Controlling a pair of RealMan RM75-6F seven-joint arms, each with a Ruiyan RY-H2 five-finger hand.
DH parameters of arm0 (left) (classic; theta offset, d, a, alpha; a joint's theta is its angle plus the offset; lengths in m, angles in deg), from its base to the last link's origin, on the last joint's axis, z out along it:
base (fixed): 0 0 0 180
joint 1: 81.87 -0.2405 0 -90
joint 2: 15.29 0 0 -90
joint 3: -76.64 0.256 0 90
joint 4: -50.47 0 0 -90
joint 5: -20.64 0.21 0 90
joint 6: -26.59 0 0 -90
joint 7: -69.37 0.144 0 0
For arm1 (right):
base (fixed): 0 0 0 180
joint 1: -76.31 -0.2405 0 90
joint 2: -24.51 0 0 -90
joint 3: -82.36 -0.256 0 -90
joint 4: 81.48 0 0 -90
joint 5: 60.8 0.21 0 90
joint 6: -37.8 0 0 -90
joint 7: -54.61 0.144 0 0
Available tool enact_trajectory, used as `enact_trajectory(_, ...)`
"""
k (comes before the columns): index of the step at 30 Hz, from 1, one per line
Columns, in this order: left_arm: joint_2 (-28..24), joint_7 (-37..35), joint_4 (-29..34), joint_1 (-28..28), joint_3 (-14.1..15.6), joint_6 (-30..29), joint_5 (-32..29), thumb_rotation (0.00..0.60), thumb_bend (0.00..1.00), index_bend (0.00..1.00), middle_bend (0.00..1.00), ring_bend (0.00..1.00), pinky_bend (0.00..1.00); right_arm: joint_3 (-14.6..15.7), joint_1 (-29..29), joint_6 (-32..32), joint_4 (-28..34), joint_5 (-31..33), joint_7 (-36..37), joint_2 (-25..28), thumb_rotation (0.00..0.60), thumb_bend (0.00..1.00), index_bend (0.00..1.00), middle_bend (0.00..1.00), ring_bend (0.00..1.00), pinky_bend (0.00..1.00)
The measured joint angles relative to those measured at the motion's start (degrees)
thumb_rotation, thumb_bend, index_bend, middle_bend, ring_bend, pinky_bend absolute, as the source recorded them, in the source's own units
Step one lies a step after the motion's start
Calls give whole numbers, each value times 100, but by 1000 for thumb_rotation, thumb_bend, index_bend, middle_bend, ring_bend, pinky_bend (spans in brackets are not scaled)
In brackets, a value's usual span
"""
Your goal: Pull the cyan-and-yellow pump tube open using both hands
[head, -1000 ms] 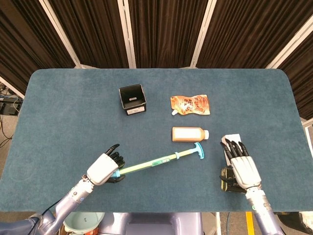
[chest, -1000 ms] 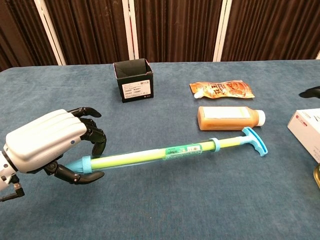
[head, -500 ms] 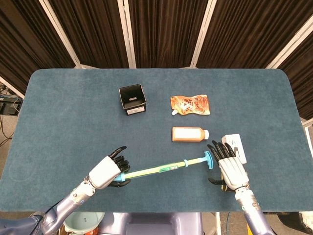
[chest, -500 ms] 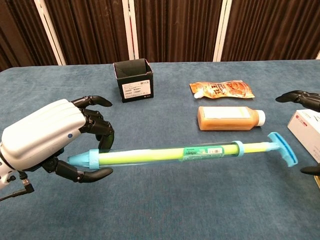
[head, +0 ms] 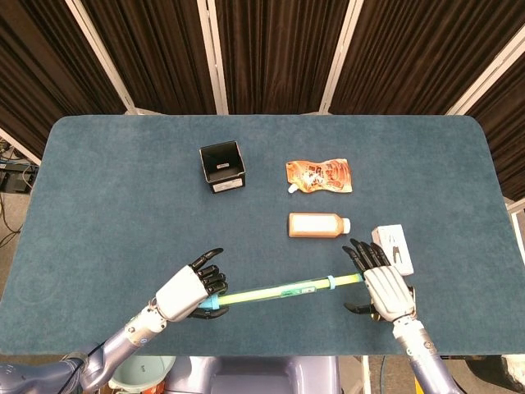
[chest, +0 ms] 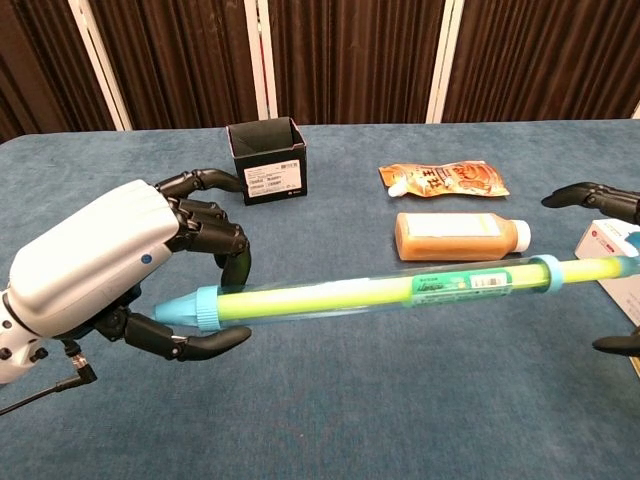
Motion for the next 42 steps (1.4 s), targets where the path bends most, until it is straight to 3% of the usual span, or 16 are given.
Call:
enact_trajectory(6, 143, -138, -185, 69, -35, -145, 36, 600, 474, 652, 579, 486, 160, 40, -81, 42, -88, -204, 390, -2, 600, 187, 231, 13, 0, 0)
enact_trajectory(14, 186, -187, -325, 99, -61, -394, 55, 600, 475, 652, 580, 486, 160, 38, -145, 36, -375, -283, 697, -80, 600, 301, 614, 144, 33, 0)
enact_trajectory(19, 90, -128, -299, 85, -56, -500, 59, 600, 475, 653, 581, 486, 160, -1, -135, -122, -528, -330, 764, -139, 600, 311, 754, 202, 73, 0)
enact_trajectory(27, -93, -37, -113, 69, -45, -638, 78, 600, 475, 654, 582, 486, 160, -81, -97, -247, -616, -242, 815, -37, 600, 276, 858, 243, 97, 0)
enact_trajectory(42, -631, 66, 373, -54, 18, -837, 121, 600, 475, 659, 585, 486, 160, -296, -133, -210, -789, 159, 540, 103, 600, 240, 868, 252, 103, 0)
